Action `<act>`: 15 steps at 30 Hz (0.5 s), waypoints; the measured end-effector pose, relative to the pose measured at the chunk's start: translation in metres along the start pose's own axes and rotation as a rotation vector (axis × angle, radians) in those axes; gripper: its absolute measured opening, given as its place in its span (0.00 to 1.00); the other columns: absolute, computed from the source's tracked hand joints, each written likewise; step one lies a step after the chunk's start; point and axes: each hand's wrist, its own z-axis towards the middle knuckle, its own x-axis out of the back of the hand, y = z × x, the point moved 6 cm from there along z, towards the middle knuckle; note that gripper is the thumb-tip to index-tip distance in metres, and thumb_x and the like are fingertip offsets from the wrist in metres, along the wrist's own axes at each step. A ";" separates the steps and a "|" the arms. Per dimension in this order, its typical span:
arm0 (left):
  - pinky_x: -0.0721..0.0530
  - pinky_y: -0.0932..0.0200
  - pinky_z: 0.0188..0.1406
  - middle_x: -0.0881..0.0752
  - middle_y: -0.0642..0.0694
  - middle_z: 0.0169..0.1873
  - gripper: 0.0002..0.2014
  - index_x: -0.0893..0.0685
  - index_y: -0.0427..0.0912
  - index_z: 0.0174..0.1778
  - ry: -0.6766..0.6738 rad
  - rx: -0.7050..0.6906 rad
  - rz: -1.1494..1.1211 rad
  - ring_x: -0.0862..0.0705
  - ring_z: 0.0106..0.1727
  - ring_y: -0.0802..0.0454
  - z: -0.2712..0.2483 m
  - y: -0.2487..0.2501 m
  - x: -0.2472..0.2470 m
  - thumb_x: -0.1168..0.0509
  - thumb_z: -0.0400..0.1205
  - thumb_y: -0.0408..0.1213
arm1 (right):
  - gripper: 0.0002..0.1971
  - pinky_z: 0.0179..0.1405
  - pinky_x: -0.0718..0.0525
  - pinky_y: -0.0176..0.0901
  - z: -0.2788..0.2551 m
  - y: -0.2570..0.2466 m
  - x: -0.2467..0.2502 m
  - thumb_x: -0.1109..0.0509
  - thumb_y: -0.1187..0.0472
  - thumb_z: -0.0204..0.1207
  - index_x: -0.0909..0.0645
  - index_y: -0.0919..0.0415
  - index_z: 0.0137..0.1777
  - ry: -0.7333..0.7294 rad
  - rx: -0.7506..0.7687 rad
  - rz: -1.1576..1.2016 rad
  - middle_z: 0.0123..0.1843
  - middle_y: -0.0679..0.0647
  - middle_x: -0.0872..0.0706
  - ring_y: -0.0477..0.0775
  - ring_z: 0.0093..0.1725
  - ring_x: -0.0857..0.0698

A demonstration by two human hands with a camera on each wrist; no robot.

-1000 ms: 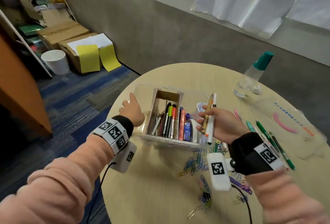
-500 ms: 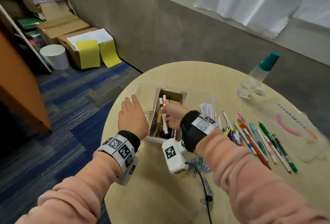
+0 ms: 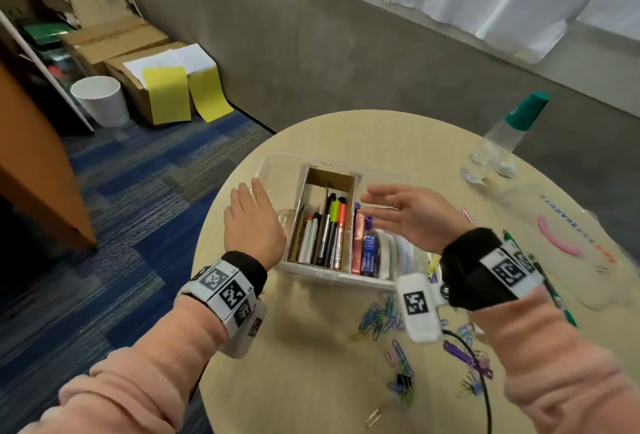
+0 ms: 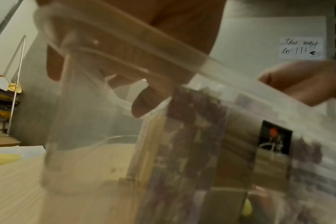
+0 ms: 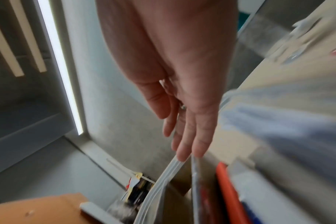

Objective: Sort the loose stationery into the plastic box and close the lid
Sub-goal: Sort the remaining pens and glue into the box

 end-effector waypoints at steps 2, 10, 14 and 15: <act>0.51 0.40 0.79 0.49 0.32 0.80 0.37 0.56 0.34 0.81 -0.035 0.007 -0.016 0.53 0.82 0.35 0.002 0.003 0.001 0.43 0.81 0.38 | 0.14 0.46 0.13 0.42 -0.013 0.005 0.032 0.47 0.70 0.83 0.21 0.63 0.58 0.092 0.037 0.058 0.56 0.60 0.14 0.54 0.52 0.11; 0.60 0.43 0.79 0.49 0.36 0.81 0.28 0.42 0.44 0.80 0.033 -0.231 -0.302 0.58 0.82 0.36 -0.018 0.066 0.024 0.43 0.83 0.34 | 0.13 0.45 0.20 0.44 -0.063 0.076 0.146 0.46 0.68 0.82 0.19 0.60 0.49 0.510 0.035 0.332 0.43 0.56 0.16 0.55 0.43 0.16; 0.47 0.56 0.79 0.35 0.42 0.76 0.20 0.28 0.44 0.72 0.027 -0.578 -0.472 0.45 0.80 0.45 -0.053 0.123 0.030 0.42 0.83 0.32 | 0.10 0.42 0.21 0.43 -0.090 0.119 0.186 0.43 0.64 0.83 0.19 0.60 0.52 0.683 0.006 0.307 0.44 0.55 0.15 0.53 0.43 0.17; 0.44 0.62 0.76 0.35 0.44 0.75 0.19 0.28 0.45 0.71 -0.020 -0.643 -0.517 0.42 0.79 0.48 -0.064 0.137 0.027 0.43 0.83 0.31 | 0.10 0.41 0.21 0.43 -0.095 0.128 0.194 0.42 0.64 0.82 0.19 0.61 0.53 0.720 -0.006 0.281 0.45 0.56 0.16 0.54 0.43 0.17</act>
